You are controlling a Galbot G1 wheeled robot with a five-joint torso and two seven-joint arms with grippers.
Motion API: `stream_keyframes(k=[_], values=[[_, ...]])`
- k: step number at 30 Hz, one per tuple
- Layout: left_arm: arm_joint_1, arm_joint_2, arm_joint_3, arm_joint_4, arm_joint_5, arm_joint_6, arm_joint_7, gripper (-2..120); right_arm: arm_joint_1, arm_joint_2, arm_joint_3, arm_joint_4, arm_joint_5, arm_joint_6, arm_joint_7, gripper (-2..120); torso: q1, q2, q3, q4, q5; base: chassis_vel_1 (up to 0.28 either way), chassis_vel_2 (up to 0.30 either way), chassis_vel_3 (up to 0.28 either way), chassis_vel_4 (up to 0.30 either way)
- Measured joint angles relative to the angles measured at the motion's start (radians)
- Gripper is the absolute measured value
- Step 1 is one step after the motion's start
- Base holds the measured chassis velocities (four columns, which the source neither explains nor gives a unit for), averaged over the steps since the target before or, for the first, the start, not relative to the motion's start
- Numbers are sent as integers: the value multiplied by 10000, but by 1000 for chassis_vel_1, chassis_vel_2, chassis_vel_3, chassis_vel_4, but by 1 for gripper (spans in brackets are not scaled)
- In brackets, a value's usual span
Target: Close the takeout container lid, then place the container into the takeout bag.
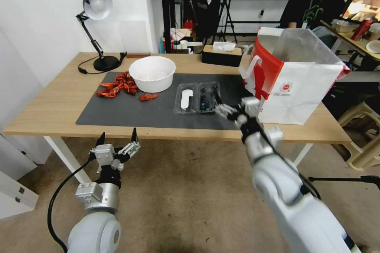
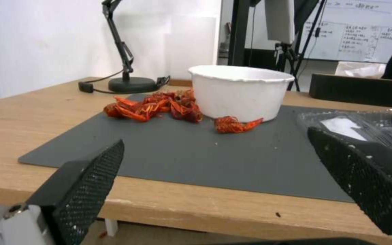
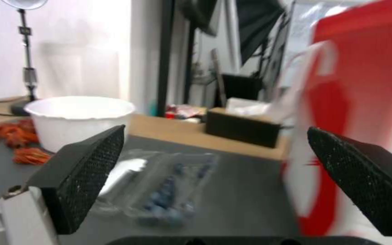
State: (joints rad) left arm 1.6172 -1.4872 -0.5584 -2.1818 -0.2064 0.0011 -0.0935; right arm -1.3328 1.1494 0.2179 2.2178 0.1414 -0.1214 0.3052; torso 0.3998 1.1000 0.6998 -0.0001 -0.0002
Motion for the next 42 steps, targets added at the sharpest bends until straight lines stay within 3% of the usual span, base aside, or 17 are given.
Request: stream_keyframes(k=[4,12,29,33,36,40,41,42], values=[[-1,38,11,50,-10,-53,-6,100,-1426,206,364,309,-1111,919,307,100,-1,0,1,-1,0,0,0,0,0],[32,44,80,65,-9,-141,-9,100,-2985,470,703,274,-1632,2011,849,100,0,0,2,0,3,0,0,0,0],[61,226,228,88,-87,-456,-34,100,-3624,847,564,-253,-1821,2585,1265,100,1,0,2,2,2,0,0,0,0],[-79,660,671,223,-845,-1023,-132,100,-3661,881,589,-268,-1759,2588,1267,100,1,0,2,2,0,0,0,0,0],[-497,1373,1487,334,-2185,-1375,-353,100,-3666,904,623,-310,-1697,2588,1269,100,2,0,3,0,1,0,0,0,0],[-755,1701,1908,324,-3017,-1404,-483,100,-3661,915,659,-339,-1683,2598,1269,100,2,0,3,-2,2,0,0,0,0],[-1262,2183,2540,121,-4589,-1083,-832,100,-3646,913,692,-364,-1644,2602,1268,100,1,0,3,2,2,0,0,0,0],[-1262,2183,2540,121,-4589,-1083,-832,100,-3646,913,692,-364,-1644,2602,1268,100,1,0,3,2,2,0,0,0,0]])
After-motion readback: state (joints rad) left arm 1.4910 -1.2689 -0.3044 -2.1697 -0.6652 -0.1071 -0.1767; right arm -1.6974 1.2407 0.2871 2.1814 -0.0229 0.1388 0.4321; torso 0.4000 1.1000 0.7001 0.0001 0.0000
